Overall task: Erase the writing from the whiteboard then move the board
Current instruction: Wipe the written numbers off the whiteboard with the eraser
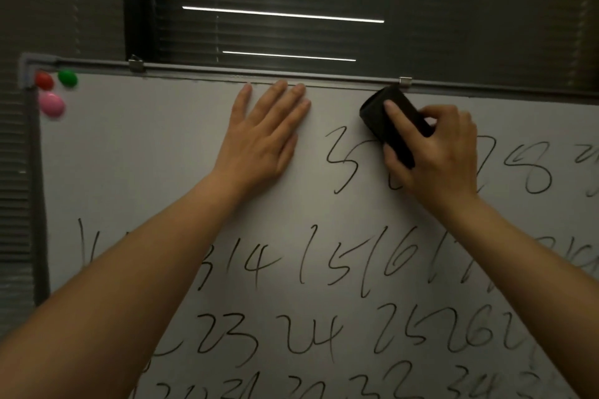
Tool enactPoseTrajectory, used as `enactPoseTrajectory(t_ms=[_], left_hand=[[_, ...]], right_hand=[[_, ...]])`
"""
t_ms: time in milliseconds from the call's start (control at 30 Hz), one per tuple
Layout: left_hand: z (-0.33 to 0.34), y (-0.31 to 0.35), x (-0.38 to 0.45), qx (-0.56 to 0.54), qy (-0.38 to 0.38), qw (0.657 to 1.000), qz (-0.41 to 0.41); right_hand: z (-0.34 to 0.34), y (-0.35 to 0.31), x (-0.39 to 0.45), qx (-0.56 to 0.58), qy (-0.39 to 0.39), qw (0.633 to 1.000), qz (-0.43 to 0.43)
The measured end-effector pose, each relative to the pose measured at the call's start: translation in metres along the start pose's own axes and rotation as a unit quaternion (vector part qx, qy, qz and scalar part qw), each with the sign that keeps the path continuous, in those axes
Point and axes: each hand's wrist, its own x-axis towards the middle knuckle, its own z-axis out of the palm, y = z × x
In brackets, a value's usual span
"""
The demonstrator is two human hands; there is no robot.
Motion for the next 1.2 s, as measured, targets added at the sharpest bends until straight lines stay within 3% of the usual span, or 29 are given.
enactPoseTrajectory(t_ms=[133, 533, 900, 1000, 1200], left_hand=[[0.000, 0.008, 0.007, 0.010, -0.015, 1.000, -0.008], [0.008, 0.016, 0.001, 0.005, -0.016, 0.999, -0.039], [0.009, 0.016, 0.000, 0.001, -0.013, 0.999, -0.034], [0.010, 0.016, 0.000, 0.001, -0.007, 0.999, -0.031], [0.010, 0.016, 0.001, 0.007, -0.007, 0.999, -0.032]], right_hand=[[0.006, -0.008, 0.006, 0.013, 0.012, 0.999, -0.049], [0.018, -0.026, -0.003, 0.021, 0.023, 0.997, -0.074], [0.007, -0.030, -0.030, 0.031, 0.009, 0.967, -0.253], [0.010, -0.021, -0.006, 0.013, 0.020, 0.973, -0.230], [0.009, -0.011, 0.001, -0.040, 0.014, 0.998, -0.055]])
